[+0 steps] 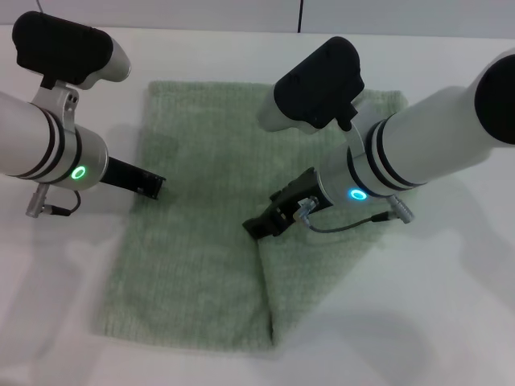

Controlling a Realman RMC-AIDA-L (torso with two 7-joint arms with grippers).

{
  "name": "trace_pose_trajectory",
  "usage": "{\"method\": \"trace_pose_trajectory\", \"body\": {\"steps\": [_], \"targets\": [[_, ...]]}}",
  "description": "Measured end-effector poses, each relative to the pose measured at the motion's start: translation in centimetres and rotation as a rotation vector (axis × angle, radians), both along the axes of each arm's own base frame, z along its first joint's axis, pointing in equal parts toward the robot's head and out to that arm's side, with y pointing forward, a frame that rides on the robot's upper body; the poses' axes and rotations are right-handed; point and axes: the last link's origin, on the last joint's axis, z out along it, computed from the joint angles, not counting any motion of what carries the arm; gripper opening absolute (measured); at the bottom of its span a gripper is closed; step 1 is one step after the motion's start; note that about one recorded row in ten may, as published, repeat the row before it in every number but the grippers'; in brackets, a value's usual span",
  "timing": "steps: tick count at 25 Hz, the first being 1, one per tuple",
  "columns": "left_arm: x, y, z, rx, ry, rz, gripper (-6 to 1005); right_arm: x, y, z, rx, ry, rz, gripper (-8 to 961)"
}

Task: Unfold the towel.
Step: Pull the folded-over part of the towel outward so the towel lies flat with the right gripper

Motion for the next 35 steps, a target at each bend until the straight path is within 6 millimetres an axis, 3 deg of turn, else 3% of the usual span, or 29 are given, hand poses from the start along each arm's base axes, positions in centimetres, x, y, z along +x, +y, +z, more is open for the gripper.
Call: {"method": "trace_pose_trajectory", "body": {"steps": [4,9,15,23,35], "targets": [[0.0,0.1,0.1,0.003,0.001,0.001,57,0.2,0.3,0.1,0.003,-0.007,-0.003,627],[0.0,0.1,0.2,0.004,0.001,0.001,60,0.1,0.4,0.2,-0.004,-0.02,0.009,381],[0.0,0.2,0.2,0.003,0.004,-0.003,62,-0.1,0.4,0.4,-0.011,-0.024,0.017,169],[0.0,0.2,0.1,-0.002,0.006,-0.002,66,-0.9,0.2,1.1,-0.023,-0.011,0.019,2],[0.1,0.1,0.0,-0.007,0.007,-0.008,71,-3.0,-0.5,4.2,-0.037,-0.063,0.037,1]]}}
